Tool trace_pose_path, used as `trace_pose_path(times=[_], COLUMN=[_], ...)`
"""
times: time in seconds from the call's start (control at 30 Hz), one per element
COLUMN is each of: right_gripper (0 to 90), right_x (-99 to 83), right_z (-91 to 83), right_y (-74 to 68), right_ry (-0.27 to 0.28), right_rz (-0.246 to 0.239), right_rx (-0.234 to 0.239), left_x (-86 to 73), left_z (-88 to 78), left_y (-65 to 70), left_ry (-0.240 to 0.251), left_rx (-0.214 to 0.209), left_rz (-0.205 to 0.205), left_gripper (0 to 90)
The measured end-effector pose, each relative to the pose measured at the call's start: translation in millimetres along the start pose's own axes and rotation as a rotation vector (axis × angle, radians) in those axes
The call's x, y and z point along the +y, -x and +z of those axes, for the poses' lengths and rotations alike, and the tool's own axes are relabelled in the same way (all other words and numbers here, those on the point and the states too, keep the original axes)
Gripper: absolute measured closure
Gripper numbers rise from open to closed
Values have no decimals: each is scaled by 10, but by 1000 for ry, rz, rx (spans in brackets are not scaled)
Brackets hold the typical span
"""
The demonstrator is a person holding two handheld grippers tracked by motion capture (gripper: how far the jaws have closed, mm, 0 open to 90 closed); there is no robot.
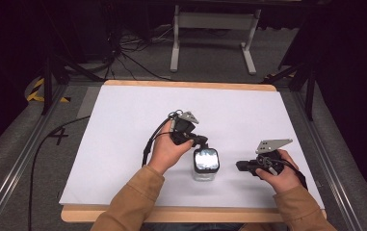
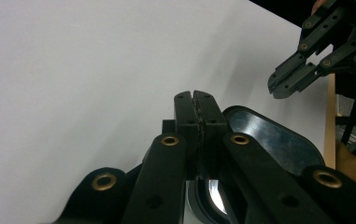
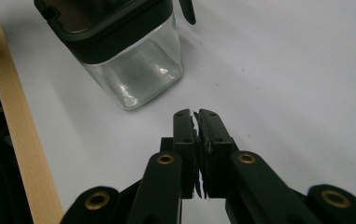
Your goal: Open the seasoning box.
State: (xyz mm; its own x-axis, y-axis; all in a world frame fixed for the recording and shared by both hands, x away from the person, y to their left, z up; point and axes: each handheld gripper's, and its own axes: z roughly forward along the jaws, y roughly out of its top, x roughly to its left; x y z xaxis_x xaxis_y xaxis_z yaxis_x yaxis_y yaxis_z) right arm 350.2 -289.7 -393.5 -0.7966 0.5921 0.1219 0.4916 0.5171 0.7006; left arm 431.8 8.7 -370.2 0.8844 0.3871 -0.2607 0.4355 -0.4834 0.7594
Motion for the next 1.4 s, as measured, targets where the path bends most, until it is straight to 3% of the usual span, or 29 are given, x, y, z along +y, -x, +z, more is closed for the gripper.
trace_pose_path(times=[0.6, 0.8, 1.07, 1.2, 1.4], right_gripper=[891, 892, 896, 897, 898], right_x=[159, 210, 253, 261, 292], right_z=[90, 113, 149, 144, 117], right_y=[-297, -380, -420, -420, -404], right_ry=[42, 108, 134, 141, 158], right_rz=[-79, -93, -107, -111, -113], right_rx=[81, 119, 127, 127, 121], left_x=[-2, -2, -4, 28, 79], left_z=[6, 10, 5, -108, -422], left_y=[-23, -16, 7, 85, 276], left_ry=[2, 0, 2, 53, 42], left_rx=[-2, 0, 24, 65, 55], left_rz=[-14, -15, 4, 50, 99], left_gripper=[897, 899, 889, 868, 890])
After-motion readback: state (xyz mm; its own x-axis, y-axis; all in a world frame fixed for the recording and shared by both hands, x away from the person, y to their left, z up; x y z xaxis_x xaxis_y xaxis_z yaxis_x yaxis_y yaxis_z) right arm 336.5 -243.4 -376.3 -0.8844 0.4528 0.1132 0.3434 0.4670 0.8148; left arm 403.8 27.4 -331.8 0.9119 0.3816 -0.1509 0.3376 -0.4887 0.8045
